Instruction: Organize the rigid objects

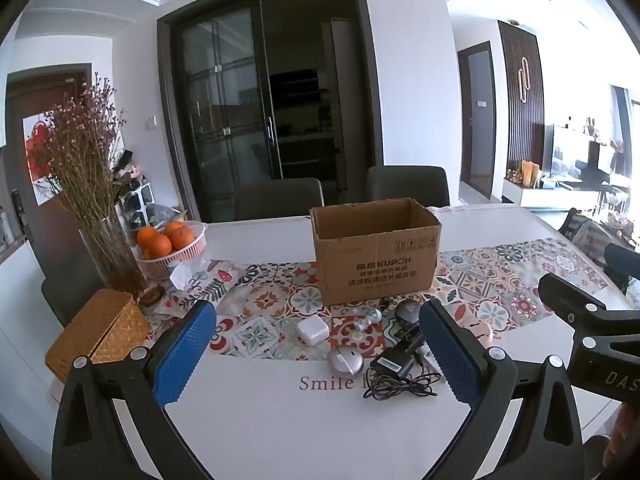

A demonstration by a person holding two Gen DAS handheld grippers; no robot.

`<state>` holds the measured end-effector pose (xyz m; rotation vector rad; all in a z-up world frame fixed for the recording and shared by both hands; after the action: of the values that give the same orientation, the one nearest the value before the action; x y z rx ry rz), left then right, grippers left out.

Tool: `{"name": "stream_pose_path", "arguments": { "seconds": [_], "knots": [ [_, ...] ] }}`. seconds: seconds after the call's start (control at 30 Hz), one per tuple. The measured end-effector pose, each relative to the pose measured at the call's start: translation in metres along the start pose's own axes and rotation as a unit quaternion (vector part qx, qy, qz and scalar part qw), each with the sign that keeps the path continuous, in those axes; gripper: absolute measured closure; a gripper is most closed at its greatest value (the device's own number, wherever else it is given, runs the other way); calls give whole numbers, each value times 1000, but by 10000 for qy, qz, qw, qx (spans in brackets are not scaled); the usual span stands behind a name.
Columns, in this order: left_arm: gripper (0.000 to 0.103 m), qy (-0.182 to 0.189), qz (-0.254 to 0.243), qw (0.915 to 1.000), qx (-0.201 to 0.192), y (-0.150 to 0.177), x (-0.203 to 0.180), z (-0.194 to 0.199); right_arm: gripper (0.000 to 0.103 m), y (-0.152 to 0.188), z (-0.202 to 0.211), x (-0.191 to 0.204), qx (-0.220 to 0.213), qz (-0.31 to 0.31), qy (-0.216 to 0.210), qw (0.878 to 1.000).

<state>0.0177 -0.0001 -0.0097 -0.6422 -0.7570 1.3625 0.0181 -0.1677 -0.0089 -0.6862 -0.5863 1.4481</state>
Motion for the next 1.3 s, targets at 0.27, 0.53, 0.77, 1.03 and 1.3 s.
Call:
{"name": "stream_pose_path", "arguments": {
  "seconds": [0.27, 0.53, 0.77, 1.03, 1.3],
  "knots": [
    [0, 45, -2, 10000, 59, 0, -2, -5, 0, 0, -1, 0, -2, 28, 23, 10000],
    [0, 84, 17, 10000, 44, -1, 1, -7, 0, -7, -1, 0, 35, 20, -9, 10000],
    [0, 94, -3, 9999, 58, 0, 0, -10, 0, 0, -6, 3, 57, 20, -28, 10000],
    [0, 90, -4, 9999, 69, 1, -2, -12, 0, 0, -6, 2, 74, 10, -40, 10000],
    [0, 105, -11, 9999, 79, 0, -3, -12, 0, -1, -6, 1, 95, 3, -47, 9999]
  ]
}}
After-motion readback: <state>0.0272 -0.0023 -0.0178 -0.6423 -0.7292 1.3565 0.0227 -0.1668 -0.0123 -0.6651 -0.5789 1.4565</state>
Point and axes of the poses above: each gripper's, at about its wrist camera, not at the fingertips, and z roughly against the way its jaws point, x to its left, y to its underside, the point moved 2 cm from there along -z, roughly the way its jaws point, and after that the axes turned 11 degrees about x, right-handed, at the moved point
